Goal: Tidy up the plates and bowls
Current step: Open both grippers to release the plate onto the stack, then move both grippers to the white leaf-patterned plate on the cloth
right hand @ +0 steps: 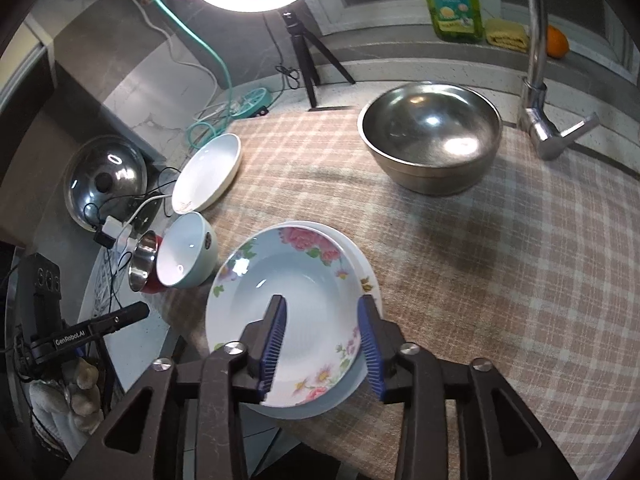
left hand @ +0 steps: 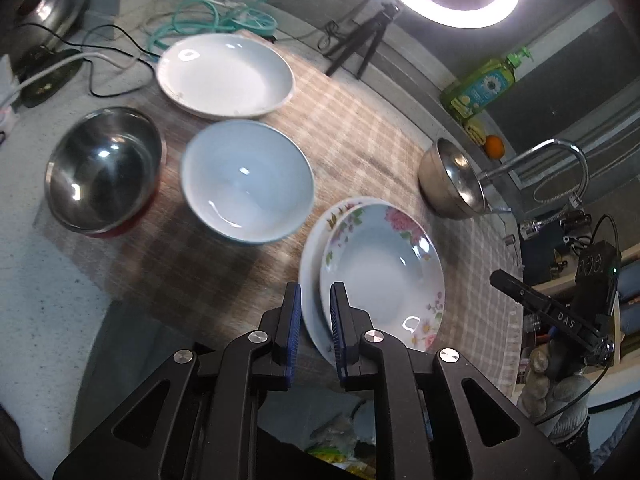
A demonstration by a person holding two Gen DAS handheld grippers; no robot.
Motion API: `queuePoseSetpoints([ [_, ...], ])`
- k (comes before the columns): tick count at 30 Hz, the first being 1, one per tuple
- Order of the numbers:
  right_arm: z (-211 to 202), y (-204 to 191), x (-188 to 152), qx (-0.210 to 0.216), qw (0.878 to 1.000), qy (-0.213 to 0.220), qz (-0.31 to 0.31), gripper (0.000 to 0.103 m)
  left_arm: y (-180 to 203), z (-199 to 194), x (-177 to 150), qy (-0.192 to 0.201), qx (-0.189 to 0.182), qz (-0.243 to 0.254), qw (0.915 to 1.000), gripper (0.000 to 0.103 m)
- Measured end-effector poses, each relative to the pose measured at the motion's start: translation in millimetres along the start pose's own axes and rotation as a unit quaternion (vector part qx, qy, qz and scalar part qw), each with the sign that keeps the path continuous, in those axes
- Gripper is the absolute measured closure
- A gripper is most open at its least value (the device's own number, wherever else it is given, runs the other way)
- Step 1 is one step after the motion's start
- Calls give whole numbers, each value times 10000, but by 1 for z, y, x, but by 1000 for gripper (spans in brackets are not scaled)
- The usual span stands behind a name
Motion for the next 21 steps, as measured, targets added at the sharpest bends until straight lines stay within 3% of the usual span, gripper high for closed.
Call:
queuePoseSetpoints([
  [12, 2, -59, 23, 82, 9991, 3, -414, 66, -44, -41, 36, 416, 157, -148, 9989, 90],
  [21, 40, -109, 65, 109, 9993, -192, -307, 66, -107, -39, 93, 287, 193, -191, 9992, 90],
])
Point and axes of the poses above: each gripper's, at about its wrist camera, not at the fingertips, and z roughly the way its jaws point, y to its right, x to its top, the point moved 3 cm from there along z, roughly the way its jaws point, and after that the axes turned 13 degrees about z, right-handed, at the moved point
